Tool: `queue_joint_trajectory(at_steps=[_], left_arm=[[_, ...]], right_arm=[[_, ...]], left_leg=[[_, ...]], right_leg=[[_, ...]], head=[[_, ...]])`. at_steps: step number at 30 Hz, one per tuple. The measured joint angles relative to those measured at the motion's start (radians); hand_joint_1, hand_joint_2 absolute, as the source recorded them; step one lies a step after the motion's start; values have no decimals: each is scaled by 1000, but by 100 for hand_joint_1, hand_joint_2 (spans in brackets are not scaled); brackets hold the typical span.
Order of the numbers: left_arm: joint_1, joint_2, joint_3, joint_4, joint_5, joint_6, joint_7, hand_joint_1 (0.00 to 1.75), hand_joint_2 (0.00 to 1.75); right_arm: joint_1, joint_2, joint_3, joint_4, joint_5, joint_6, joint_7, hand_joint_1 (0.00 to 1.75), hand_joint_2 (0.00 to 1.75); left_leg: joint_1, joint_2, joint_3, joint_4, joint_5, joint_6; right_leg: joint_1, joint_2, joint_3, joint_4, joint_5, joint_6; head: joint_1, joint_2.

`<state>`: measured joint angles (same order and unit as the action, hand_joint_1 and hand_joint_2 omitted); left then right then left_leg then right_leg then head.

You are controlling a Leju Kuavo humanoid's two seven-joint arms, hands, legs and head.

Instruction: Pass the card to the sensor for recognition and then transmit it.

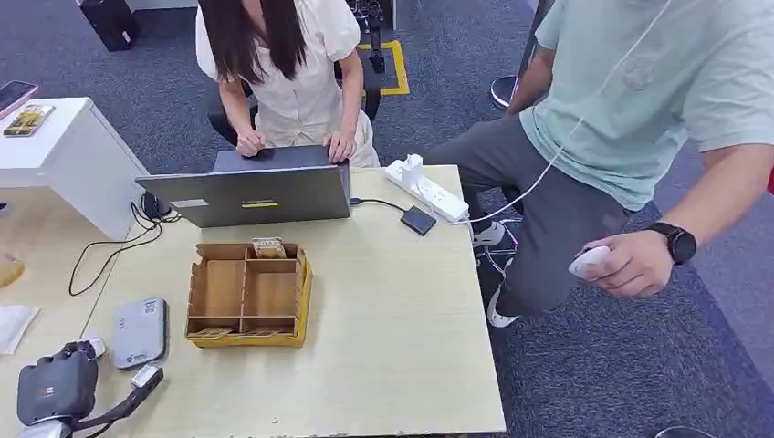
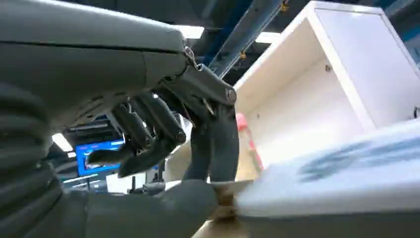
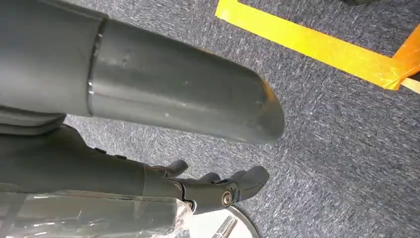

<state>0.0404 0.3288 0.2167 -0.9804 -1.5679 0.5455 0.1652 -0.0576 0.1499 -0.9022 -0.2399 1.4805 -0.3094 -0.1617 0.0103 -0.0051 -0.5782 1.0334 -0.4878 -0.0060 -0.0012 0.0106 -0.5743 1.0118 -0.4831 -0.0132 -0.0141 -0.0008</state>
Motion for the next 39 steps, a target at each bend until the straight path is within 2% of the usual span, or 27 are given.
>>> queue_joint_trajectory(at_steps=[16,17,18,19,20,21,22,23,25,28,31,39], left_arm=[[-1,0,0,8,0,0,0,175,175],[-3,-1,0,8,13,13,-13,175,175],[-11,-27,7,-5,64,39,-63,175,175],[-22,-71,34,-69,159,55,-160,175,175],[-47,-120,82,-145,238,63,-304,175,175],[-74,-163,115,-207,260,35,-410,175,175],[-93,-193,139,-272,236,-10,-485,175,175],[-104,-206,152,-315,223,-29,-511,175,175],[-123,-241,180,-377,249,-19,-472,175,175],[-141,-274,211,-443,305,-10,-483,175,175],[-157,-296,219,-498,335,-33,-496,175,175],[-200,-315,229,-576,329,-63,-497,175,175]], right_arm=[[0,0,0,0,0,0,0,0,0],[0,0,0,0,0,0,0,0,0],[0,-1,0,0,0,1,6,0,0],[2,-1,0,0,0,2,13,0,0],[2,-3,0,0,0,2,14,0,0],[0,-3,0,1,0,2,14,0,0],[-3,-3,0,1,0,2,14,0,0],[-6,-4,1,1,0,2,16,0,0],[-4,-4,2,1,0,3,19,0,0],[3,-5,2,1,0,4,19,0,0],[0,-6,4,2,0,4,19,0,0],[0,-10,5,2,0,4,18,0,0]], left_leg=[[0,0,0,0,0,0],[0,0,2,1,0,0],[-1,0,2,1,0,0],[-1,-2,-2,2,2,2],[-1,-8,-5,2,4,5],[0,-11,-8,2,4,5],[0,-11,-8,2,4,5],[-1,-9,-7,2,4,5],[-2,0,-5,2,3,5],[-2,1,-6,3,3,5],[-2,-1,-6,3,3,5],[-1,-1,-6,3,3,5]], right_leg=[[0,0,0,0,0,0],[0,0,-3,-1,0,0],[0,1,-4,-1,0,0],[-1,-1,-5,-1,1,1],[-1,-7,-6,-1,1,2],[0,-11,-5,0,1,2],[0,-11,-3,0,2,2],[-1,-8,-3,0,3,2],[-2,1,-4,0,4,2],[-2,1,-6,-1,5,3],[-2,0,-6,-1,4,4],[-2,0,-6,0,4,4]], head=[[0,0],[0,0],[-1,0],[-7,0],[-6,0],[-3,0],[4,0],[6,0],[2,0],[2,0],[2,0],[2,0]])
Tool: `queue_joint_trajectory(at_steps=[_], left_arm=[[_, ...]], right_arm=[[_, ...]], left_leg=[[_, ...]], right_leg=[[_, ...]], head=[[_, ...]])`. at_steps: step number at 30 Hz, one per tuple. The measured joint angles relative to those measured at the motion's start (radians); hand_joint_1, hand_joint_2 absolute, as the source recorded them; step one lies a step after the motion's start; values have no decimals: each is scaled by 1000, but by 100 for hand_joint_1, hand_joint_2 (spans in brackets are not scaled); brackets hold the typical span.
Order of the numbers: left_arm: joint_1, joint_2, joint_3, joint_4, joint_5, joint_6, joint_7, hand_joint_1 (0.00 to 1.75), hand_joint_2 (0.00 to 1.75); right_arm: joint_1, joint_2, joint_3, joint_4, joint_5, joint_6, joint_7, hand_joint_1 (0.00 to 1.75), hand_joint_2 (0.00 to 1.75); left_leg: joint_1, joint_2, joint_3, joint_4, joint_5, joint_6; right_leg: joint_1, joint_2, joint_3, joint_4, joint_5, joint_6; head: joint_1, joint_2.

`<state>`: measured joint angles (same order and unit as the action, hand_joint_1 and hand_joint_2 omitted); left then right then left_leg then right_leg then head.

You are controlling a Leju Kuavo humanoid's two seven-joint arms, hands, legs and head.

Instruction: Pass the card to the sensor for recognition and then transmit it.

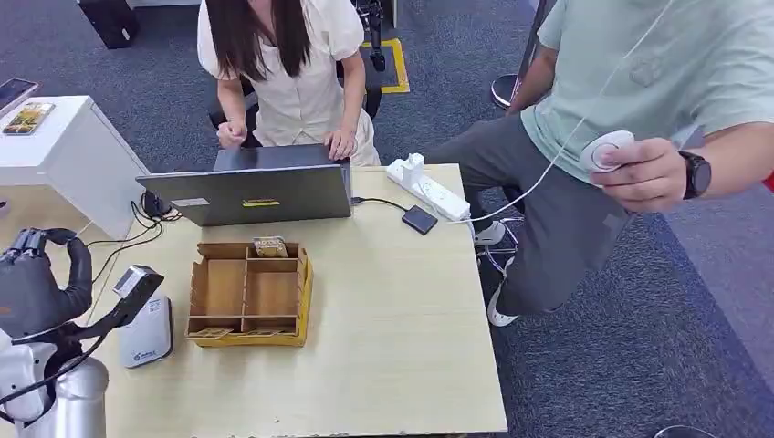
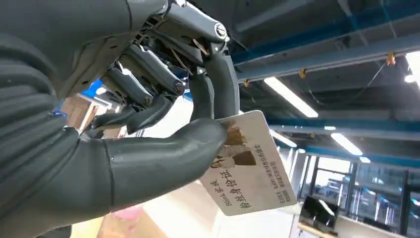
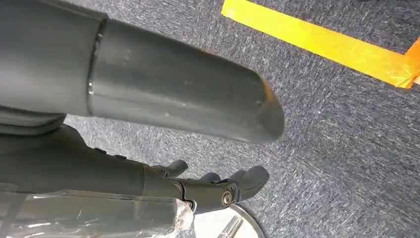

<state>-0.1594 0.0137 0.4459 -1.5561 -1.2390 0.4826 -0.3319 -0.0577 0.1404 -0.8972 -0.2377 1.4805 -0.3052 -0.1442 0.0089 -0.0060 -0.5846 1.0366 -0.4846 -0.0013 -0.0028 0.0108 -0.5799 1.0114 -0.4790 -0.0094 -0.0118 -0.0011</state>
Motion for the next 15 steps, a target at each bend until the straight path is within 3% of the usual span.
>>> queue_joint_trajectory(at_steps=[15], left_arm=[[-9,-7,0,-32,-46,-2,0,175,175]], right_arm=[[0,0,4,1,0,2,1,0,0]], left_leg=[[0,0,0,0,0,0]], right_leg=[[0,0,0,0,0,0]], head=[[0,0]])
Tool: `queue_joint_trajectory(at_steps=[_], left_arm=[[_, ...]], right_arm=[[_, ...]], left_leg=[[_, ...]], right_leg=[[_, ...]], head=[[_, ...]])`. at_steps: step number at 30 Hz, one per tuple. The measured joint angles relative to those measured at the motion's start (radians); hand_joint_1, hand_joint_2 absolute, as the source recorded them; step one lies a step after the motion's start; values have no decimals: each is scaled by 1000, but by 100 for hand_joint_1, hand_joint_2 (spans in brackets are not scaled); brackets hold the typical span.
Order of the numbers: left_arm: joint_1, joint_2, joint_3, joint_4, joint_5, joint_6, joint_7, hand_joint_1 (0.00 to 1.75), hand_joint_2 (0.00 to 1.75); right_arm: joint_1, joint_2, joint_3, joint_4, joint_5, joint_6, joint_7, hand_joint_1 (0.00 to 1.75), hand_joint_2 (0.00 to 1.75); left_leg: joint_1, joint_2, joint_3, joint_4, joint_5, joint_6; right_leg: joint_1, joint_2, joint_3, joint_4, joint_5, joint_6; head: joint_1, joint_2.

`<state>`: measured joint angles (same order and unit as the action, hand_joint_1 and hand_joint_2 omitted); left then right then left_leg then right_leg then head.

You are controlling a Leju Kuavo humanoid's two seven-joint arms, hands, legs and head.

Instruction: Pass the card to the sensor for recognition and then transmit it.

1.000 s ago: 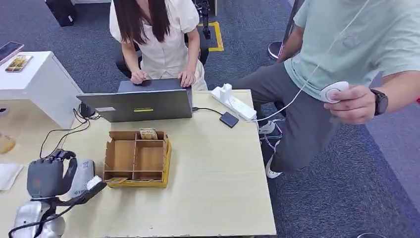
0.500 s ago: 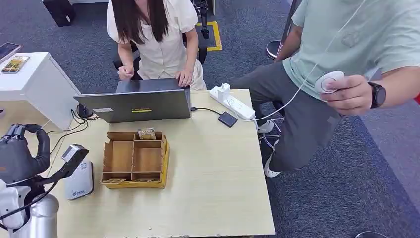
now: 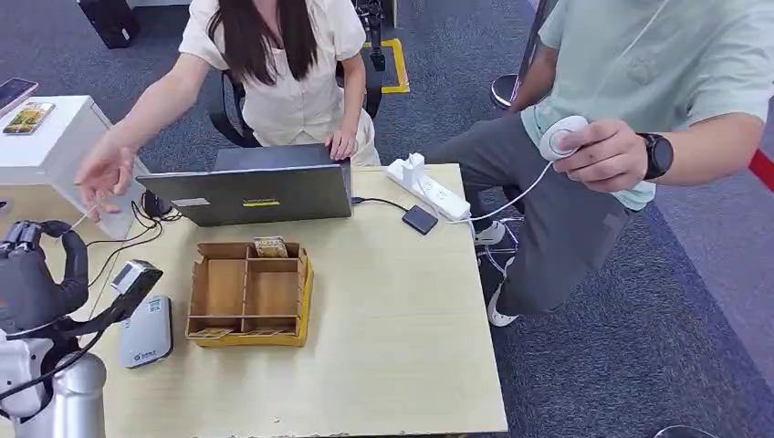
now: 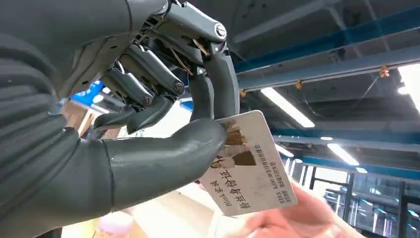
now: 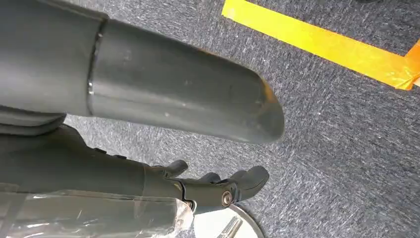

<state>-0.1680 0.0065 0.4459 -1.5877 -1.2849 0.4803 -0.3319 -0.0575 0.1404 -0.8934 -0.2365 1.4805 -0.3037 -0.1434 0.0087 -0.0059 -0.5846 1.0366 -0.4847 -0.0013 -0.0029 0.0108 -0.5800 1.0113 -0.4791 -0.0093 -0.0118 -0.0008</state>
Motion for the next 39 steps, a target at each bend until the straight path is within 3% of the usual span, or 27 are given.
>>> queue_joint_trajectory(at_steps=[5,16,23,28,29,30,34,39], left_arm=[[-16,-11,-15,0,-98,6,39,175,175],[-34,-18,-27,0,-119,8,49,175,175],[-76,-10,-56,19,-270,-1,189,175,175],[-95,2,-70,34,-271,0,204,175,175],[-95,2,-73,34,-267,0,204,52,175],[-95,2,-79,34,-264,1,202,0,175],[-93,-2,-100,34,-212,0,182,0,175],[-93,-16,-116,14,-5,-55,88,0,175]], right_arm=[[-1,0,13,0,0,0,0,0,0],[0,0,21,0,0,0,0,0,0],[-2,0,21,0,0,0,-13,0,0],[-2,0,21,0,0,0,3,0,0],[-2,0,21,0,0,0,2,0,0],[-2,0,21,0,0,0,1,0,0],[-2,0,21,0,0,0,-2,0,0],[-2,0,21,0,0,2,3,0,0]], left_leg=[[0,0,0,0,0,0],[0,0,0,0,0,0],[0,1,0,0,0,0],[0,1,0,0,0,0],[0,1,0,0,0,0],[0,1,0,0,0,0],[0,1,-1,0,0,0],[0,1,-1,0,0,0]], right_leg=[[0,0,0,0,0,0],[0,1,0,0,0,0],[0,1,-1,0,0,0],[0,1,-1,0,0,0],[0,1,-1,0,0,0],[0,1,-1,0,0,0],[0,1,-1,0,0,0],[0,1,-1,0,0,0]], head=[[0,0],[0,0],[0,0],[0,0],[0,0],[0,0],[0,0],[0,0]])
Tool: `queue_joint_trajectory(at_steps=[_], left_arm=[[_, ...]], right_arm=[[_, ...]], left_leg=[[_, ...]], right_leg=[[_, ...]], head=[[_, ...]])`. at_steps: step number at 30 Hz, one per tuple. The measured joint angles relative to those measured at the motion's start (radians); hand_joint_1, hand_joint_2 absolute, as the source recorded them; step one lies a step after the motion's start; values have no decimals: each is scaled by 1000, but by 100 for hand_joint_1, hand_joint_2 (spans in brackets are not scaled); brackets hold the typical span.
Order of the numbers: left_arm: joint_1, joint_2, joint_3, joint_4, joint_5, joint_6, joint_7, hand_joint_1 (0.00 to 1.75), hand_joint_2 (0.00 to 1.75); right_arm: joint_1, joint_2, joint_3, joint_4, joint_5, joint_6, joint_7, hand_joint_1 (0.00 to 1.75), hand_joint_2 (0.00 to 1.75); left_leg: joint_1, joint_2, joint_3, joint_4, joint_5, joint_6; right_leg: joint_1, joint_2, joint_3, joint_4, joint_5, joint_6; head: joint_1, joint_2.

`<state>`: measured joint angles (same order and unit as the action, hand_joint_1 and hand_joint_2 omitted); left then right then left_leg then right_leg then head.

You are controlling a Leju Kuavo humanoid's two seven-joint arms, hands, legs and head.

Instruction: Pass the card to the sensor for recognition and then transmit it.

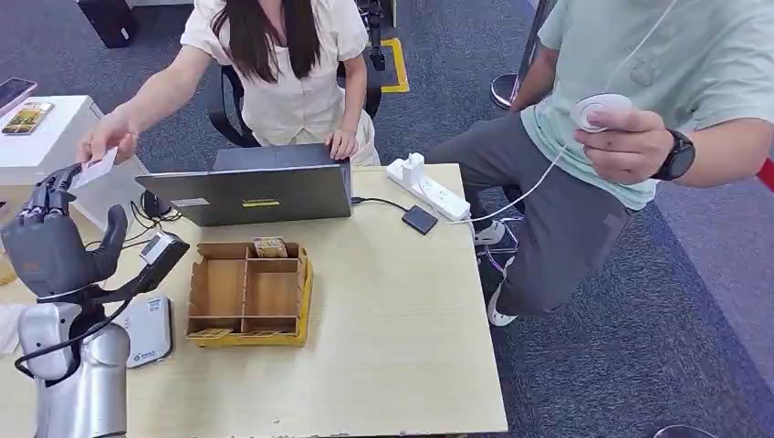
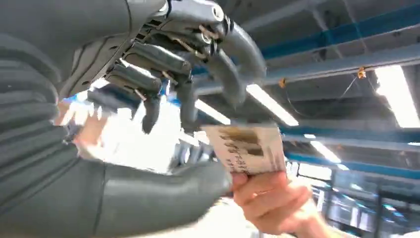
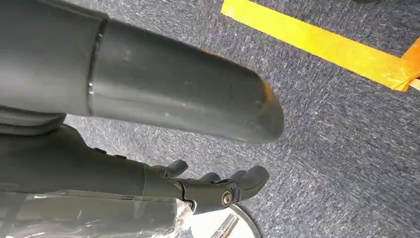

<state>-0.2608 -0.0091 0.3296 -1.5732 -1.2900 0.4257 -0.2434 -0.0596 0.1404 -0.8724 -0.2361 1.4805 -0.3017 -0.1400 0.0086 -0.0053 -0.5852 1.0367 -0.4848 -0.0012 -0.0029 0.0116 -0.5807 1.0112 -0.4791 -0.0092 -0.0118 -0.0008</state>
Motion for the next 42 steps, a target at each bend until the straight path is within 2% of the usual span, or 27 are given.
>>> queue_joint_trajectory(at_steps=[2,14,18,22,25,30,31,33,36,38,41,42], left_arm=[[0,-11,0,-20,69,-34,-23,0,175],[-3,-52,17,-103,324,-176,-102,0,175],[-3,-57,24,-113,345,-189,-115,0,175],[9,-57,31,-117,374,-243,-159,0,175],[42,-41,31,-117,376,-272,-195,0,175],[73,-17,31,-117,377,-289,-210,0,175],[83,-9,31,-117,378,-298,-212,0,175],[125,53,16,-115,378,-343,-224,0,175],[242,212,3,-112,452,-415,-261,0,175],[312,288,5,-119,503,-467,-268,0,175],[314,289,5,-119,503,-468,-268,0,175],[320,306,6,-121,508,-473,-268,0,175]], right_arm=[[0,0,0,0,0,1,1,0,0],[1,0,0,0,0,9,1,0,0],[1,0,0,0,0,9,3,0,0],[2,0,0,0,0,9,3,0,0],[2,0,0,0,0,8,-1,0,0],[2,0,0,0,0,6,-3,0,0],[2,0,0,0,0,5,-3,0,0],[3,-2,0,0,0,-3,-11,0,0],[5,-5,-2,0,0,-6,-25,0,0],[9,-8,-3,0,0,-6,-32,0,0],[9,-8,-3,0,0,-6,-32,0,0],[9,-8,-3,0,0,-6,-32,0,0]], left_leg=[[0,0,0,0,0,0],[0,0,0,0,0,0],[0,0,0,0,0,0],[0,0,0,0,0,0],[0,0,0,0,0,0],[0,0,-1,0,0,0],[0,0,0,0,0,0],[0,4,0,-1,-1,-1],[1,11,3,-3,-3,-3],[1,11,4,-3,-3,-4],[1,11,4,-3,-3,-4],[1,11,3,-3,-3,-4]], right_leg=[[0,0,0,0,0,0],[0,0,0,0,0,0],[0,0,0,0,0,0],[0,0,0,0,0,0],[0,0,0,0,0,0],[0,-1,0,0,0,0],[0,0,0,0,0,0],[0,4,0,0,0,0],[0,12,0,1,-1,-1],[1,13,-1,1,-2,-3],[1,13,-1,1,-2,-3],[1,13,-1,1,-2,-3]], head=[[0,0],[0,0],[0,0],[0,0],[0,0],[0,0],[0,0],[0,0],[0,0],[-1,0],[-1,0],[-1,0]])
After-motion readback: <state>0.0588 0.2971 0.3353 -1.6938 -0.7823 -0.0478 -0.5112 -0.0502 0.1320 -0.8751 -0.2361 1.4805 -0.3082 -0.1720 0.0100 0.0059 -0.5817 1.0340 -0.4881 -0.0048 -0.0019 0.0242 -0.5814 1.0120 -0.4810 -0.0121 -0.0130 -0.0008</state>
